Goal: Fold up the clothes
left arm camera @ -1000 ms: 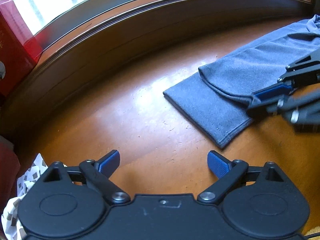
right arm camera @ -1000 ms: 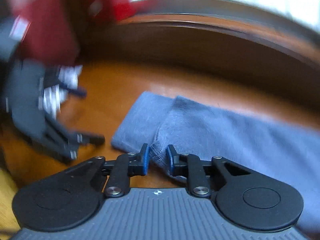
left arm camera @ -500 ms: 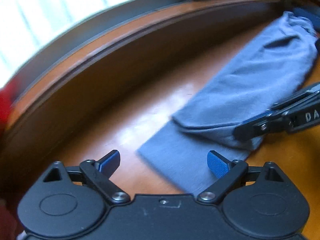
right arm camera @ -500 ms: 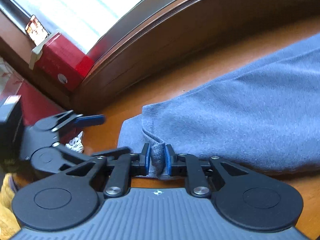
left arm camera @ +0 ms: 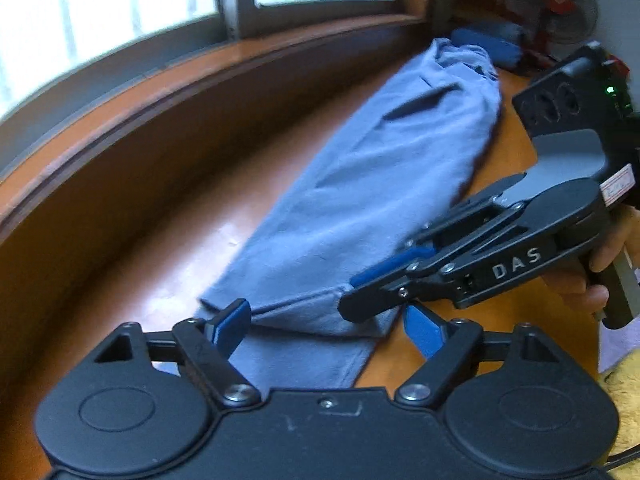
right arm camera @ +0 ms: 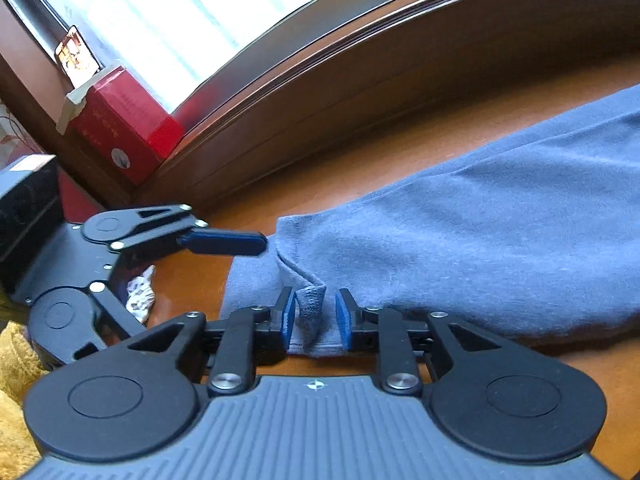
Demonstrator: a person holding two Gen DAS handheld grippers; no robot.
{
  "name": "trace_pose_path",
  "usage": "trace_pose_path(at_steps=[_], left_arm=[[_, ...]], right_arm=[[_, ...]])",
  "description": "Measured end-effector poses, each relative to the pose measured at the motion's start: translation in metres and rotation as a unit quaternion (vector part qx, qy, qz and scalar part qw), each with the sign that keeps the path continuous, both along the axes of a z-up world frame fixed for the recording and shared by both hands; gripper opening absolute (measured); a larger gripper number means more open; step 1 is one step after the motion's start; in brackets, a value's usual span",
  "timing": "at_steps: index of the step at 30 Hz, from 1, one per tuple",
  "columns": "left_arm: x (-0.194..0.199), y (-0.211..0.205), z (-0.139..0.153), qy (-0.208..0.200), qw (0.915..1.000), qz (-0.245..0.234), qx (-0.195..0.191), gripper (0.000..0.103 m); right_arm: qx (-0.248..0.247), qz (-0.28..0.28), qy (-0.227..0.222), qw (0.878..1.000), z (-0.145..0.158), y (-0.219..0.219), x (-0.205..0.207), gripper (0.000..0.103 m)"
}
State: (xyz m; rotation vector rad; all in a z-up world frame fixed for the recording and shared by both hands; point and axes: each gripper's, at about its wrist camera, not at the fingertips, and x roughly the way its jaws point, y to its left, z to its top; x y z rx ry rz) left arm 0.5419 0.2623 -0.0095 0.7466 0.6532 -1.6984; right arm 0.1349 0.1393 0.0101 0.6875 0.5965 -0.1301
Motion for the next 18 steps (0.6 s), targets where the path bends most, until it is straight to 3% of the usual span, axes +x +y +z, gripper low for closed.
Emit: trace_pose_path(at_steps=[4,6,12,18], left_arm=[[0.007,-0.009,-0.012,0.042,0.9988,-0.012,0.023,0.083],[0.004,-0.007,-0.013,0.032,0.9990,-0.028,0.017,0.083],[-0.013,0.001,-0.019,-0.053,0.9971,-0.053,0.012,0.083],[-0.012,0.004,-0.023,-0.037,0.9976,-0.056,0.018,0.083]], right_arm=[[-0.053,0.011,0.011,0.998,0.009,0.014,0.000,0.041],[-0.089,0.027,0.021,0.995,0.014,0.023,0.007,0.044],[-0.179,0.114,0.053,0.976,0.018,0.041,0.036,0.046],[-0.187,0.154,0.076,0.967,0.018,0.042,0.054,0.043]])
